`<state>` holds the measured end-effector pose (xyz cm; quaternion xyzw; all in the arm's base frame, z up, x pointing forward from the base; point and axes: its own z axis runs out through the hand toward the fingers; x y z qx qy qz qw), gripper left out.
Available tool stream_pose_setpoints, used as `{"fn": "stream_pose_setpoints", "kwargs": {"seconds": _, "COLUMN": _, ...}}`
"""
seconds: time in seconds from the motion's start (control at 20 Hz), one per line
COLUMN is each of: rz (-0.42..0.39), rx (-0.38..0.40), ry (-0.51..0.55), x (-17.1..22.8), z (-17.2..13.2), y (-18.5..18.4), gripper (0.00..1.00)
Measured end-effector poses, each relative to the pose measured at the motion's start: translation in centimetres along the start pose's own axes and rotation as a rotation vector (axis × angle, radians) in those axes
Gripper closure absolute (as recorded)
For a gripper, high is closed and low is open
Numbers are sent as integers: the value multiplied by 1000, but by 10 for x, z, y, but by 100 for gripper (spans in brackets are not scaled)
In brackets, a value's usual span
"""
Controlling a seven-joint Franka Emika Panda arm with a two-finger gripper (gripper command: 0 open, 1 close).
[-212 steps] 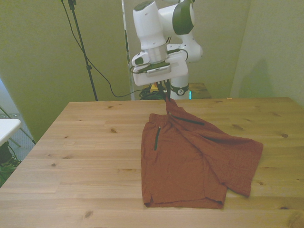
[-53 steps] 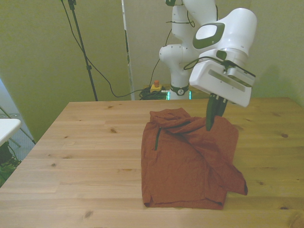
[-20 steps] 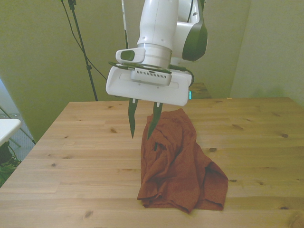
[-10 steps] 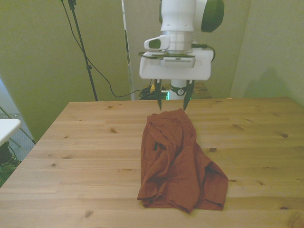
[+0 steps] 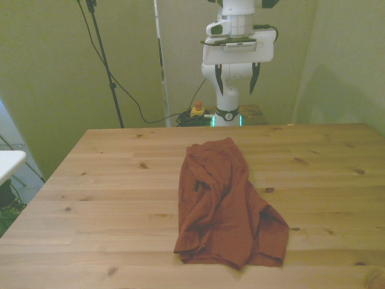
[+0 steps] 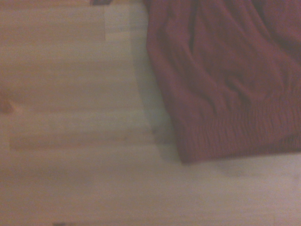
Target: Fold the shorts
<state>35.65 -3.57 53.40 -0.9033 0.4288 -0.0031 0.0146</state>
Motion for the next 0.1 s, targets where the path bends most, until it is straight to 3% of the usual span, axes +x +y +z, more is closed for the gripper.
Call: {"fn": "stream_pose_setpoints", "kwargs": {"seconds": 0.1, "rz": -21, "rx": -6, "ry": -20, "x": -29, "z": 11, "y": 19, "gripper": 0}}
